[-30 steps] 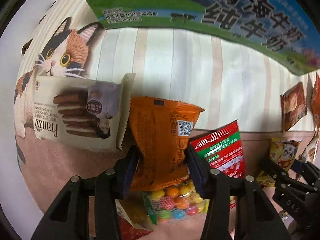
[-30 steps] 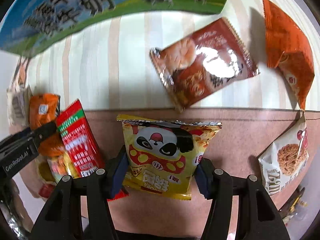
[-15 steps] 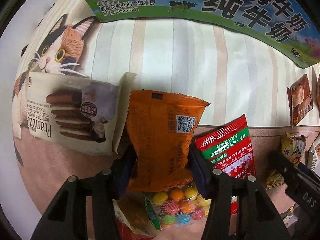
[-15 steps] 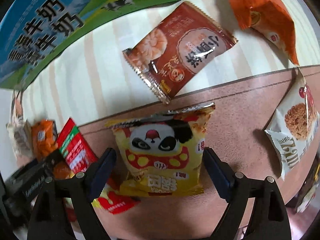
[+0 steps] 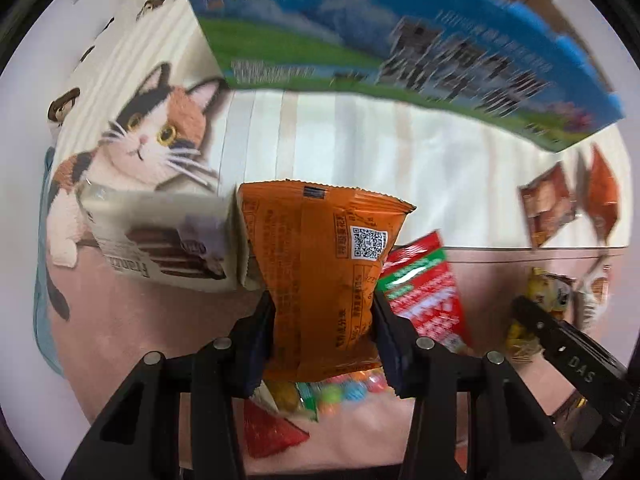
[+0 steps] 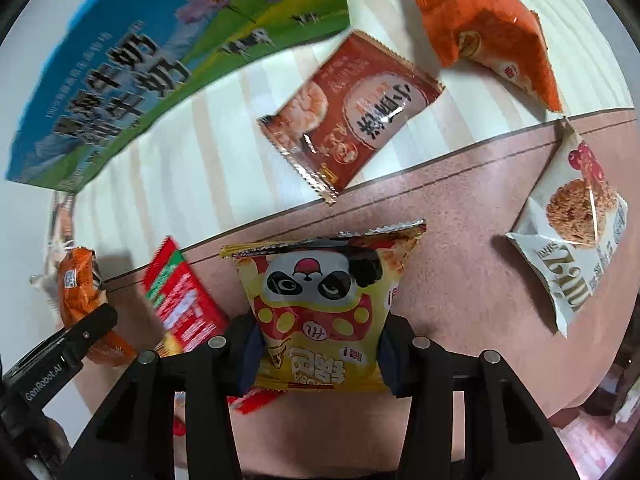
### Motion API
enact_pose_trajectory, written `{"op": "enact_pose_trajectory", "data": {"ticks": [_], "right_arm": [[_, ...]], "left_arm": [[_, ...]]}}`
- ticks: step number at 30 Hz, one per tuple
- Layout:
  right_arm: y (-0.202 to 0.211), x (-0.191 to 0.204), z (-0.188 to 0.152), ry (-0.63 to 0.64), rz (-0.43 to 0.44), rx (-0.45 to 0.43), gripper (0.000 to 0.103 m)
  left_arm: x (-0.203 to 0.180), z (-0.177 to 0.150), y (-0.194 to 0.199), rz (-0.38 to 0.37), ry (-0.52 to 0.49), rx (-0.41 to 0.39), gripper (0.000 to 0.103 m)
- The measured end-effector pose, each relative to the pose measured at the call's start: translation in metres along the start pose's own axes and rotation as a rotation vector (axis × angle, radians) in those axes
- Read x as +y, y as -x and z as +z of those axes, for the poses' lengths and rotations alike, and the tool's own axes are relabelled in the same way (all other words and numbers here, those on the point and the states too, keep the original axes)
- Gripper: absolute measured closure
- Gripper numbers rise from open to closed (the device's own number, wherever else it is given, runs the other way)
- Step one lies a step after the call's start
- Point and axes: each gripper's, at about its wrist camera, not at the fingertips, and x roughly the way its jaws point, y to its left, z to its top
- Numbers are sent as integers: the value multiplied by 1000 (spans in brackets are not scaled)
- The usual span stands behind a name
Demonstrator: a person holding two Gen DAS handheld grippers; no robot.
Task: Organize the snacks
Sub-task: 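Lower both bags into the box and open both tools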
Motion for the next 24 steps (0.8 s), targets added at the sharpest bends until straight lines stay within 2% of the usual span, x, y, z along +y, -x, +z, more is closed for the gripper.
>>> {"op": "enact_pose_trajectory", "data": {"ticks": [6,11,15,20,24], "right_arm": [[57,9,14,44,112,-33,54],[121,35,39,115,210,-113,54],[158,55,71,146,282,-165,54],[173,90,120,185,279,-198,54],[144,116,163,185,260,-164,54]], "left_arm": [[-17,10,60,-102,-19,-69,59],[-20,54,113,-183,-51,-142,59],[-15,109,150,-205,-70,-183,59],[-17,172,150,-181,-75,-176,59],[-13,223,121,-173,-57,-80,59]]}}
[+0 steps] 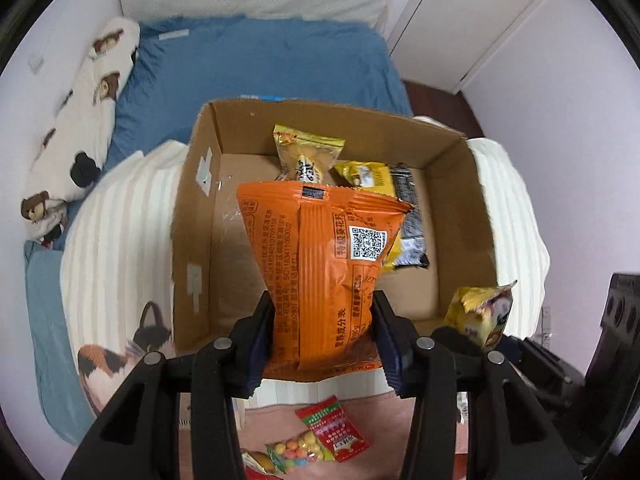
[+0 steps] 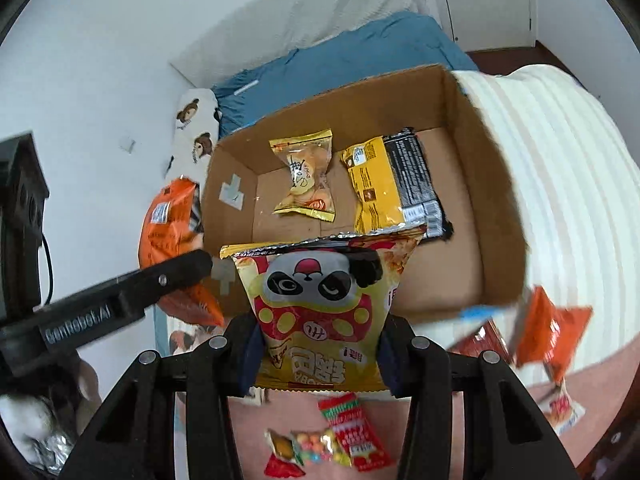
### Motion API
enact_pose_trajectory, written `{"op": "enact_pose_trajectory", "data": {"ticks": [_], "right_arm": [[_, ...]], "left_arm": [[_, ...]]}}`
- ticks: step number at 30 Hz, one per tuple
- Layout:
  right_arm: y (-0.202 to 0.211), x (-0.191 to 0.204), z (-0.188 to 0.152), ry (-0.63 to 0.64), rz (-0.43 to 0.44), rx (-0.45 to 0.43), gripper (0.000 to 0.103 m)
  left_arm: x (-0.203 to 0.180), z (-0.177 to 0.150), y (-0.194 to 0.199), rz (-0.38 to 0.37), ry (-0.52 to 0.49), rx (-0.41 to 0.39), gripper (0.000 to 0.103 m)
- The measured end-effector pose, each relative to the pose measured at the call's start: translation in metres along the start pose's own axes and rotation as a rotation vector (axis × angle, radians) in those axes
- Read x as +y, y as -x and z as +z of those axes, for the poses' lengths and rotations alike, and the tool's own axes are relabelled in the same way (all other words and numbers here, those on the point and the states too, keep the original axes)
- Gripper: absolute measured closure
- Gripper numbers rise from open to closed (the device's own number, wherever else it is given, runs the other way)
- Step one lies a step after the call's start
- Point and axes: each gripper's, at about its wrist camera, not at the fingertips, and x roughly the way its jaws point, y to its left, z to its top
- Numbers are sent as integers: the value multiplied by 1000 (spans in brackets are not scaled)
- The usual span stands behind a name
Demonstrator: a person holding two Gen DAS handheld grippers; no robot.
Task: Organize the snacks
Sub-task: 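Lower both bags into the box and open both tools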
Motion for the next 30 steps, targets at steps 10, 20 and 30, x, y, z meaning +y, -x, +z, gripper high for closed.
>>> {"op": "enact_pose_trajectory", "data": {"ticks": [10,20,30], "right_arm": [[-109,-13,42,-7,-89,143,54],[-157,-31,43,-1,-136,265,49],[-150,-26,57,64,-204,314,6]], "left_arm": [[27,37,-107,-16,86,285,59],[40,22,-157,-32,145,438,58],[45,30,-132,-10,114,352,14]]}}
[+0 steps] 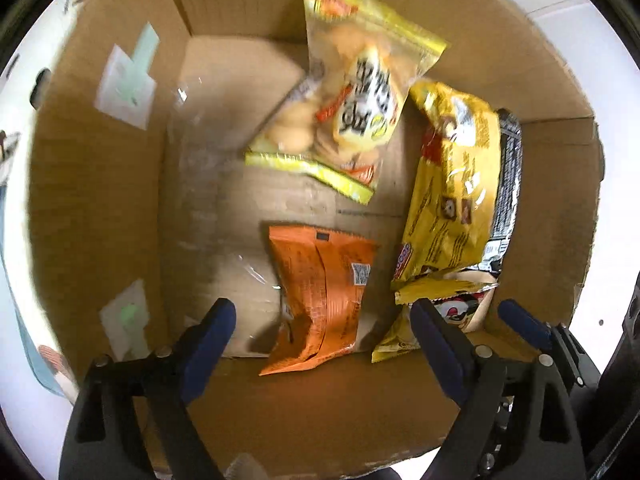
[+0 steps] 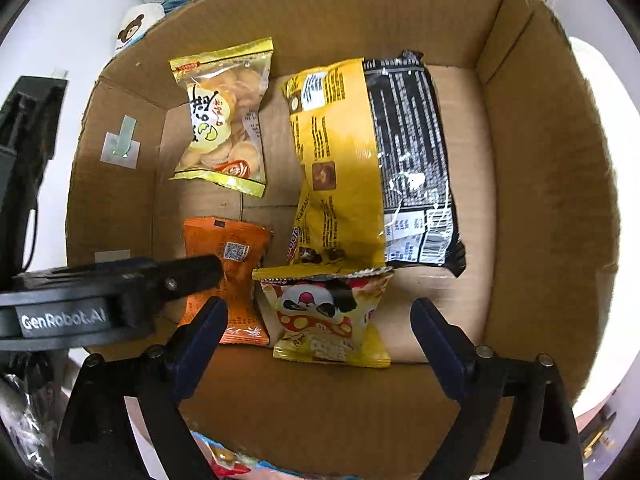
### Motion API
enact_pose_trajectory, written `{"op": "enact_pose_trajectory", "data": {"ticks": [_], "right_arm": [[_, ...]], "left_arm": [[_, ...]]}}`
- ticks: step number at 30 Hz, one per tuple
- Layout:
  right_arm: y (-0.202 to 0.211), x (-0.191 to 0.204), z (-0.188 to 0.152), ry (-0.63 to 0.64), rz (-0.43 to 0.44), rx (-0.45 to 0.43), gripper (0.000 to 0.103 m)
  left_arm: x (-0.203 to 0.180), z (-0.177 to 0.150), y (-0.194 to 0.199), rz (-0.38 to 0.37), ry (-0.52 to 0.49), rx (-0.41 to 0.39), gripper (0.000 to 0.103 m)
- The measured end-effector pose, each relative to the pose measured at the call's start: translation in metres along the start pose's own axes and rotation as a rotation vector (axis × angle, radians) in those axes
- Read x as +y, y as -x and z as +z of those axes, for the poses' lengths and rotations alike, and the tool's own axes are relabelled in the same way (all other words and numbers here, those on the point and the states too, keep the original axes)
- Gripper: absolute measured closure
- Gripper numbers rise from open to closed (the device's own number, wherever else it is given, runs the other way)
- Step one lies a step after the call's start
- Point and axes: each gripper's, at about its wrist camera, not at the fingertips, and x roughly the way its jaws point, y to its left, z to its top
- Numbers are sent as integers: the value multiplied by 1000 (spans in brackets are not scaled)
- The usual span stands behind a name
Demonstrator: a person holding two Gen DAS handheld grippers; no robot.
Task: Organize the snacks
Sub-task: 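Lower both bags into the box and open both tools, then grasp the red drink pouch with right tool while left tool grasps Franzzi cookie pack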
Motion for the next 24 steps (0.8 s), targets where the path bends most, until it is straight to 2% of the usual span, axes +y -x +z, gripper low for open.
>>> {"op": "enact_pose_trajectory", "data": {"ticks": [7,10,12,17,20,24], "right_arm": [[29,-2,-8,7,-23,-67,6],[44,0,-18,14,-16,-111,5],[58,2,-26,22,-19,-138,5],[99,6,-56,21,-1,-236,4],[117,6,-76,12,18,-285,4],[124,8,-110,19,45,-317,4]], "left_arm": [[-16,-19,40,18,-46,-113,13],[-23,-35,61,-19,-70,-177,13],[-37,-42,76,-7,-85,-242,13],[-40,-83,113,25,-104,-398,13],[-43,-109,120,48,-97,-477,13],[-25,-153,129,79,-71,-555,13]]}}
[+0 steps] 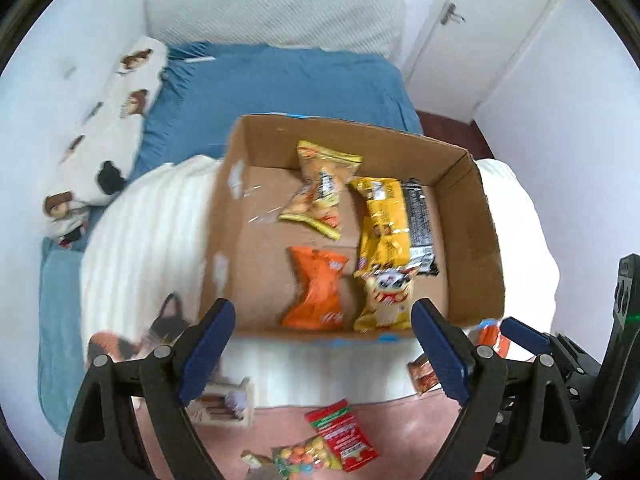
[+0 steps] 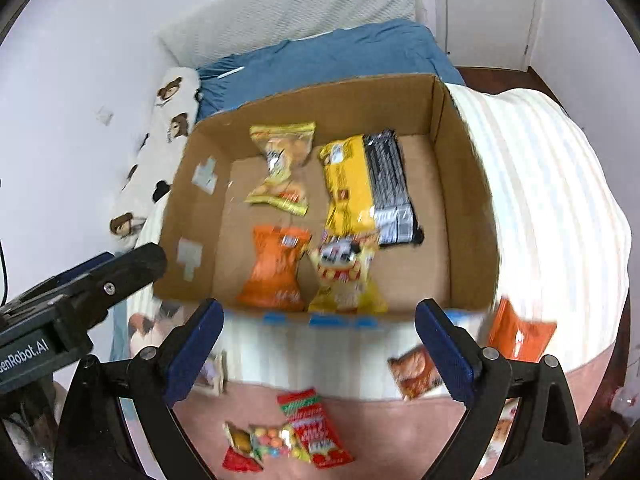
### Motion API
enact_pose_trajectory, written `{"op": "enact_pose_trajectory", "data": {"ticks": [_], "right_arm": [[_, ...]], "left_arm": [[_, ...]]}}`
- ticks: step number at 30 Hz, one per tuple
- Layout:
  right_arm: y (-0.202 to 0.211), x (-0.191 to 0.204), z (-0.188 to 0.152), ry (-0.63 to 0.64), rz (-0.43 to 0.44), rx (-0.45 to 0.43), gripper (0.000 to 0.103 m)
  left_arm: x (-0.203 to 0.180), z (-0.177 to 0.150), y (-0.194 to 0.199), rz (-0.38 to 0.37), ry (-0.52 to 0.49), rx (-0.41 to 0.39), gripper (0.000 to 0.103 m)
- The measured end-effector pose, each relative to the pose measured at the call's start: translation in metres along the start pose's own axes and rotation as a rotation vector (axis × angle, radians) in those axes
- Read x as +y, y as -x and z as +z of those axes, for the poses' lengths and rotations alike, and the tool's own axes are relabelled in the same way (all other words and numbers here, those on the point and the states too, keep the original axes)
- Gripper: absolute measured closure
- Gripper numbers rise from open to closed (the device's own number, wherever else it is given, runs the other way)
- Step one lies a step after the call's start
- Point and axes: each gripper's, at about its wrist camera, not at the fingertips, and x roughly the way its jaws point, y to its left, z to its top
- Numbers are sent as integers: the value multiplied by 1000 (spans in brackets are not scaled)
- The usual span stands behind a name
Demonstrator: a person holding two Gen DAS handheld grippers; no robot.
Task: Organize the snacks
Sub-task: 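Grasp the red drink pouch with right tool while left tool grasps Franzzi cookie pack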
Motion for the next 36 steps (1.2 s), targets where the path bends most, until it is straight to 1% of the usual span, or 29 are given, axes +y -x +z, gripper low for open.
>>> {"op": "enact_pose_trajectory", "data": {"ticks": [2,5,6,8,9,11,12,14,15,17,19,21,23,25,28,30,33,35,36], "right_arm": [[4,2,-26,10,3,0,4],[-9,4,-64,35,-6,37,4],[-15,4,-72,35,-6,52,4],[-37,1,-96,24,1,109,5],[-55,-2,-111,2,9,153,5],[-77,-6,-129,-31,20,200,5],[-94,-9,-140,-57,18,230,6],[-115,-14,-152,-106,27,274,6],[-121,-14,-155,-119,27,282,7],[-133,-14,-159,-138,12,287,7],[-140,-10,-160,-132,-15,269,7],[-145,-7,-158,-128,-35,261,7],[-152,-3,-157,-119,-52,266,7],[-158,0,-157,-99,-62,282,7],[-160,4,-161,-71,-62,297,7],[-161,7,-164,-55,-61,306,7],[-164,14,-174,-33,-55,331,7],[-167,18,-181,-15,-54,351,7],[-167,20,-192,-9,-54,354,7]], "left_arm": [[10,-21,6,23,16,-14,13],[33,-62,3,64,85,5,13],[43,-76,-3,73,119,26,13],[64,-103,-18,70,199,86,13],[78,-117,-30,70,254,130,13],[96,-134,-48,67,329,189,13],[107,-141,-57,59,377,216,13],[126,-150,-69,41,479,244,13],[135,-151,-74,21,538,246,13],[152,-148,-86,6,652,232,13],[159,-140,-95,1,706,217,13],[161,-130,-108,44,720,209,13],[160,-123,-121,107,700,225,13],[158,-122,-130,179,658,244,13],[153,-132,-132,233,576,267,13],[155,-147,-133,223,544,291,13],[163,-168,-139,238,521,359,13],[168,-177,-139,238,521,365,13],[171,-180,-138,235,517,357,13]]}}
